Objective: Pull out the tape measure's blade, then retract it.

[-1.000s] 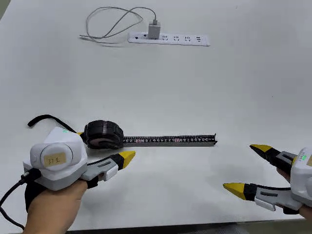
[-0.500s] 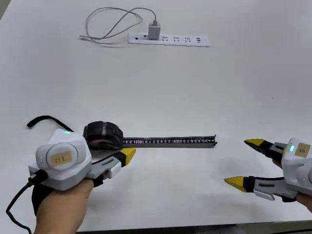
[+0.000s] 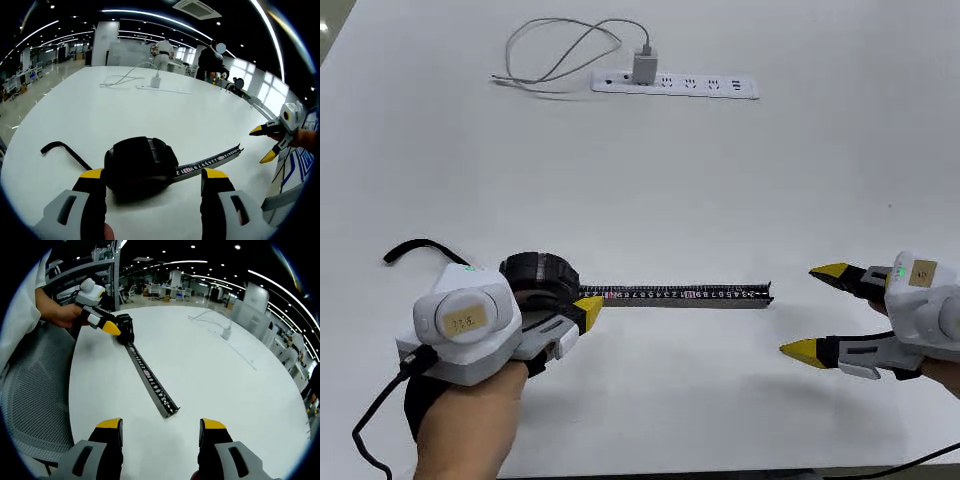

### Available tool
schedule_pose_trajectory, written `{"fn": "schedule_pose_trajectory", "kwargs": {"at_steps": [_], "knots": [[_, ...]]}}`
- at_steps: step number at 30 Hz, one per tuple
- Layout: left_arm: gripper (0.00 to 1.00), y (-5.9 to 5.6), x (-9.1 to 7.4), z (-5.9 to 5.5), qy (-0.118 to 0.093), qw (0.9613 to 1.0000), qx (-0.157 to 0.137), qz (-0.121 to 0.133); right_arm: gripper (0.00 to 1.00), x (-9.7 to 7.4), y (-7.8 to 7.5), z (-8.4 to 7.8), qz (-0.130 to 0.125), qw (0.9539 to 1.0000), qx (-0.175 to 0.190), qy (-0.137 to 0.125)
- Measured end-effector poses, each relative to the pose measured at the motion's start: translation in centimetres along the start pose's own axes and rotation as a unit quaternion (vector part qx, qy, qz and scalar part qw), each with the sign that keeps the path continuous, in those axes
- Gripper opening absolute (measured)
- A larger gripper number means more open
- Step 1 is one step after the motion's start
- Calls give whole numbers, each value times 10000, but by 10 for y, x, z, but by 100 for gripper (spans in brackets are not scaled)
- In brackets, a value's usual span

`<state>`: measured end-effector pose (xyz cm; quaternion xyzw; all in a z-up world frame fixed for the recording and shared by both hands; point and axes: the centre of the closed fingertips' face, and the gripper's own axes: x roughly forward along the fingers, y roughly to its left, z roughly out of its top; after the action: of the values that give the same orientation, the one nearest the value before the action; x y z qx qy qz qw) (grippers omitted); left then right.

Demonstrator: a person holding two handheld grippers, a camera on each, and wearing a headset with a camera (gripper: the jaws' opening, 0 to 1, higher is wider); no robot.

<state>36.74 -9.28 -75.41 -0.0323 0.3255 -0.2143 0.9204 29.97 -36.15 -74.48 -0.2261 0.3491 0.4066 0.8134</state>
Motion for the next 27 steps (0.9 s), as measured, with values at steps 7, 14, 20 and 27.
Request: {"fn": "schedule_pose_trajectory", "kwargs": {"at_steps": [7, 14, 20, 27], "knots": [[74, 1, 3, 1, 18, 9999, -149, 58, 54, 6, -7, 3, 243, 9994, -200, 129], [73, 3, 6, 1, 29, 9996, -217, 175, 49, 18, -10, -1, 545, 9970, -417, 346], [71, 7, 9, 3, 10, 9990, -324, 323, 42, 29, -10, 1, 775, 9942, -606, 438], [69, 10, 11, 4, -24, 9978, -498, 431, 36, 37, -16, -1, 939, 9921, -651, 508]]}}
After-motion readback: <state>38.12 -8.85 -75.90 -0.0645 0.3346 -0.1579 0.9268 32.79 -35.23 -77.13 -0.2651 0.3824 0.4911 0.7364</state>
